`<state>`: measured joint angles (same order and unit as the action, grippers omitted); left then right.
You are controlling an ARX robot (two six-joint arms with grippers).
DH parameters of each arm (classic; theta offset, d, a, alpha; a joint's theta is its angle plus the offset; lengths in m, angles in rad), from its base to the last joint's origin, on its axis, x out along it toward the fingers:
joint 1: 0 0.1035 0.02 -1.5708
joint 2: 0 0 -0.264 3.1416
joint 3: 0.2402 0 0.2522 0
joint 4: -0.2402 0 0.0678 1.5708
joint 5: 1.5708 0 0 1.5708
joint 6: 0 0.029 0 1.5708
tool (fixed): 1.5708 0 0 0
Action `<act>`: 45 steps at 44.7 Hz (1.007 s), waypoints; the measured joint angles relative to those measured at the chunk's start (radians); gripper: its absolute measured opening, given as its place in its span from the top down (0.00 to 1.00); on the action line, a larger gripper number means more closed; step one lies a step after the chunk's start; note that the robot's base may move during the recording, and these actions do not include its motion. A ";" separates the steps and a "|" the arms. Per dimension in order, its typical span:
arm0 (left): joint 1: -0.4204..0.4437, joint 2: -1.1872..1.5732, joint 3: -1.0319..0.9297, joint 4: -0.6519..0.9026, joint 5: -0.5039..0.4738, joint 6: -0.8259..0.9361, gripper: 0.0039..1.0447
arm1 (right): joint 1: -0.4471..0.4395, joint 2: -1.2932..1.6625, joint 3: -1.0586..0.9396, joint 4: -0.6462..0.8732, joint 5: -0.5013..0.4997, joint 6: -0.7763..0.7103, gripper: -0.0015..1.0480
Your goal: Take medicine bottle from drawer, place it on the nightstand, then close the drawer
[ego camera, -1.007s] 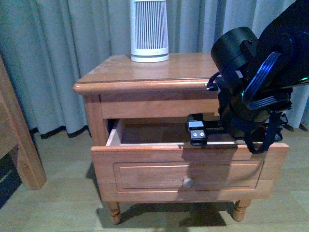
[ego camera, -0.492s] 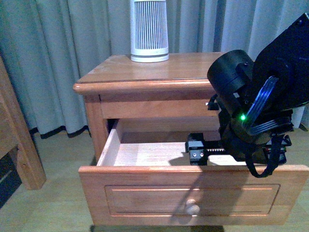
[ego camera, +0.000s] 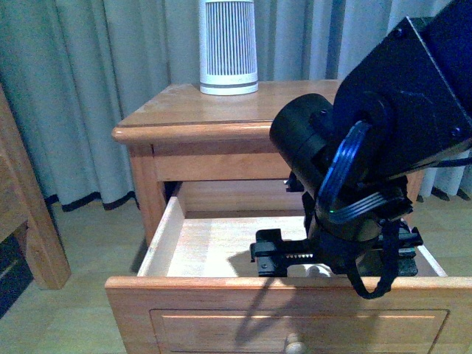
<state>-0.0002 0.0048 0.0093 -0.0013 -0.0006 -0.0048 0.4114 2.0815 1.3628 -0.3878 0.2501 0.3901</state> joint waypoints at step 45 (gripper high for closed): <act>0.000 0.000 0.000 0.000 0.000 0.000 0.06 | -0.039 0.131 0.069 -0.012 -0.006 -0.002 0.20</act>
<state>-0.0002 0.0048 0.0093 -0.0013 -0.0006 -0.0048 0.3725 2.2124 1.4319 -0.3996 0.2436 0.3882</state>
